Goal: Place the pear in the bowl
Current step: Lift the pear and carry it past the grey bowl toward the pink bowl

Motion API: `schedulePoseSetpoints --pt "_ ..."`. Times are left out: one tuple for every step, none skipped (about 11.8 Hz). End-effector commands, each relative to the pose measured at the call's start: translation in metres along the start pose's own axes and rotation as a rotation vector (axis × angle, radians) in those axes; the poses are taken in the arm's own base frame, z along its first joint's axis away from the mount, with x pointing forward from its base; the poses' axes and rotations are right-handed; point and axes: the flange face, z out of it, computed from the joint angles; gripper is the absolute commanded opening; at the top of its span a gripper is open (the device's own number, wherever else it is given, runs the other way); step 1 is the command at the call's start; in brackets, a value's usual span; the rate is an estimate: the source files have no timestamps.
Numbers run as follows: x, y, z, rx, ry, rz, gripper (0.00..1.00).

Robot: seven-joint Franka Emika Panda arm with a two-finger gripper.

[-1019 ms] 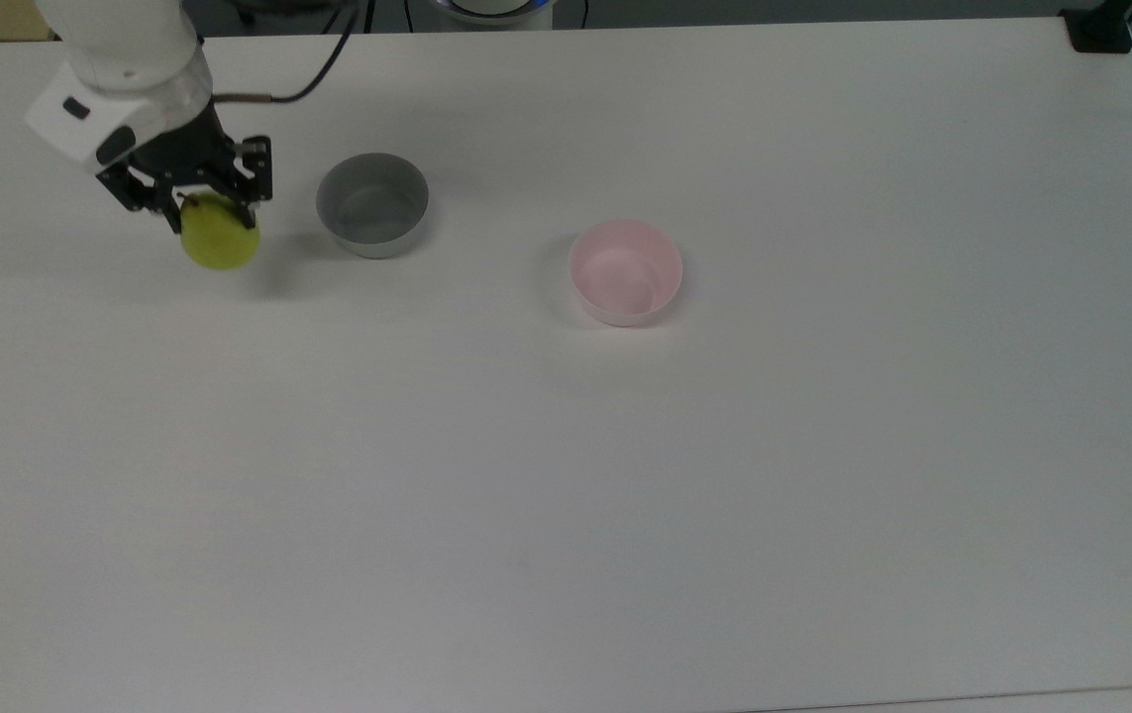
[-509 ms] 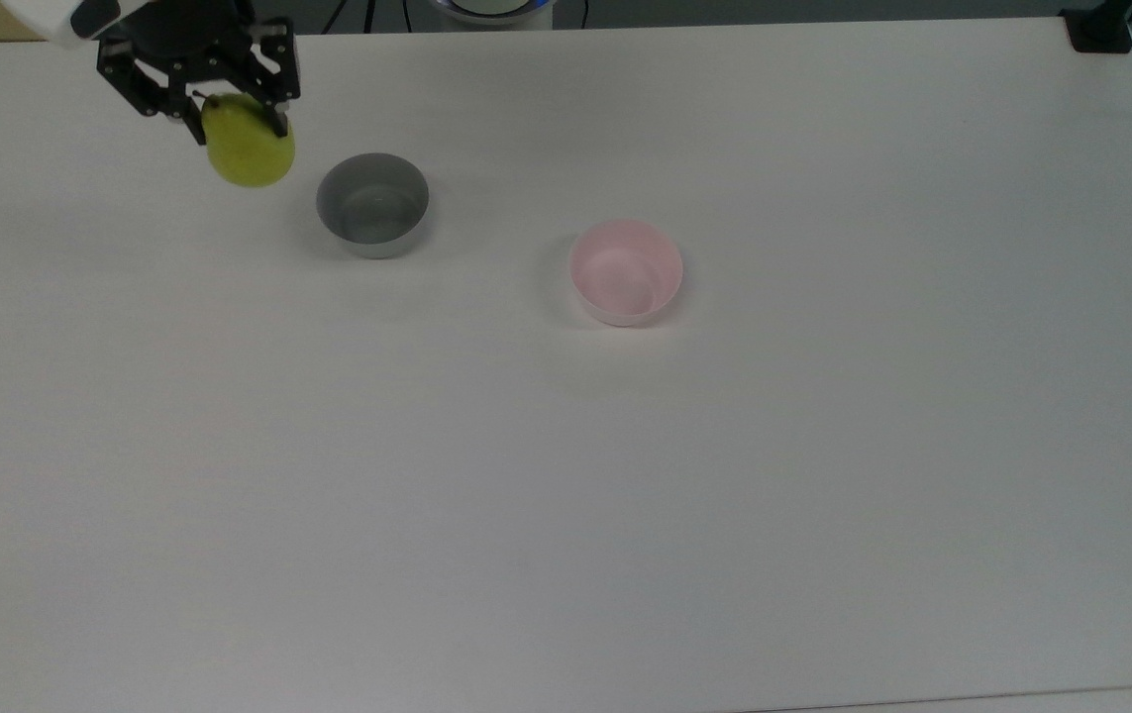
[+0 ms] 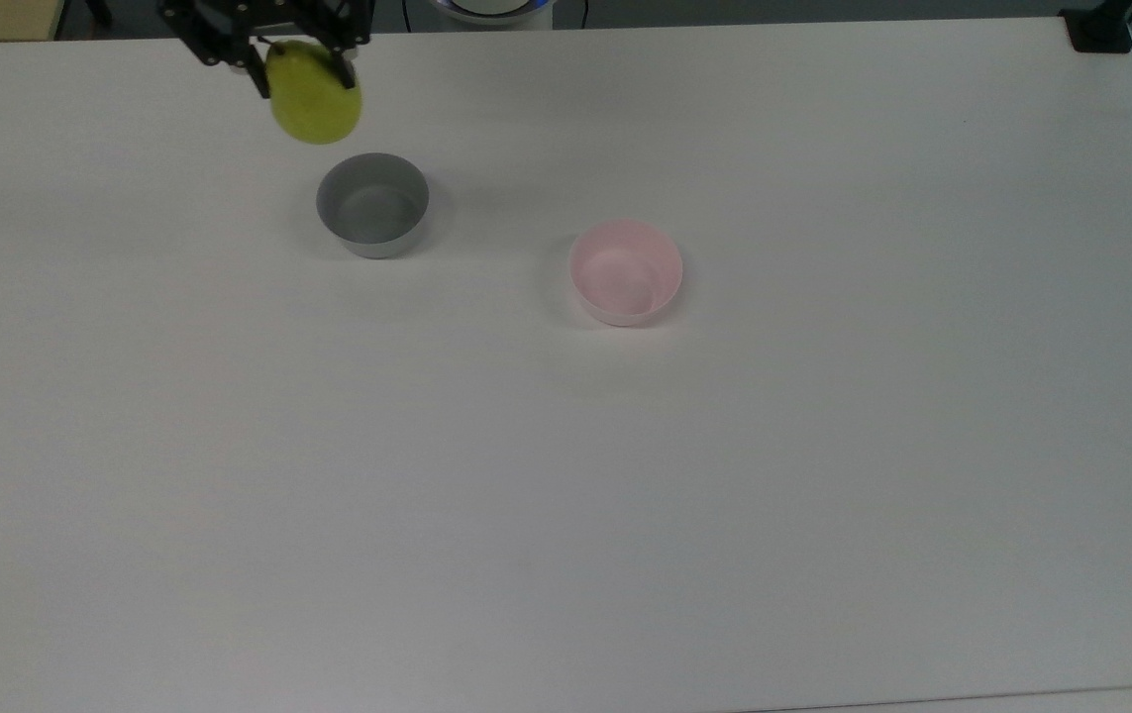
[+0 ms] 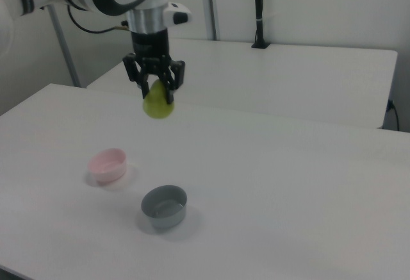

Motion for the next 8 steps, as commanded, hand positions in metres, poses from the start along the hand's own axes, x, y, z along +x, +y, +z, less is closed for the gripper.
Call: schedulePoseSetpoints --pt "0.002 -0.052 -0.007 0.009 0.026 0.009 0.03" --pt "0.006 -0.067 -0.002 0.018 0.043 0.001 0.03" --pt "0.008 -0.081 0.001 0.023 0.074 0.003 0.03" --pt "0.011 -0.096 0.011 0.024 0.088 -0.009 0.03" --pt "0.012 -0.108 0.018 0.031 0.101 -0.011 0.03" --pt "0.014 -0.123 0.028 0.039 0.113 -0.029 0.03" --pt "0.016 -0.132 0.039 0.046 0.123 -0.039 0.03" --pt "0.019 -0.143 0.049 0.047 0.132 -0.054 0.03"
